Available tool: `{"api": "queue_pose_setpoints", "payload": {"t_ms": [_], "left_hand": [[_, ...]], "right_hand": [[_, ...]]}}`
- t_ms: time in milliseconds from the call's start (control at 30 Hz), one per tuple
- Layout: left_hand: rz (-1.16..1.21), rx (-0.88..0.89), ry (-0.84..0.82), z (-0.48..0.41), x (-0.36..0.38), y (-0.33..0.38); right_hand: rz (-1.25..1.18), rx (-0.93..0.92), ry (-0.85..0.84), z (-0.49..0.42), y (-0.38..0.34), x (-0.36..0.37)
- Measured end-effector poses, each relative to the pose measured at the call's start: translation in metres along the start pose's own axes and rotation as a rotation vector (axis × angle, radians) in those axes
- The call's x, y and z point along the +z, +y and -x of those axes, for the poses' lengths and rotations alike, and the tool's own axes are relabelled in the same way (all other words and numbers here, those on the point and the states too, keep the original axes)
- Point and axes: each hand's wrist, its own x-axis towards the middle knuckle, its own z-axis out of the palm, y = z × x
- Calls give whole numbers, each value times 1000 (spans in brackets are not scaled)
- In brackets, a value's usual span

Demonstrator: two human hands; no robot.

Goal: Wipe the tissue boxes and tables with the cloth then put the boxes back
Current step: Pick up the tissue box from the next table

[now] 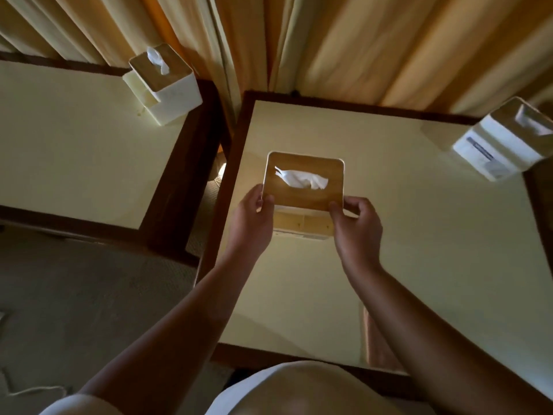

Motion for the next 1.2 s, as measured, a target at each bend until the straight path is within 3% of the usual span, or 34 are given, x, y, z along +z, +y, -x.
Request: {"api": "queue_pose_setpoints", "payload": {"t_ms": [467,1033,1067,1133,1200], "left_hand": [[-10,-141,-24,195,47,-17],[-203,-166,-38,222,56,0],[-243,-110,7,227,59,4],[-318,179,85,237,69,15],[-309,421,39,248,86,23]], "right_hand": [[23,-22,-166,134,111,-111],[64,-80,-261,142,133,-128],[46,-79,-253,142,137,-128],[-7,-82,-214,143,146,-132],[6,-15,-144,146,153,-142]]}}
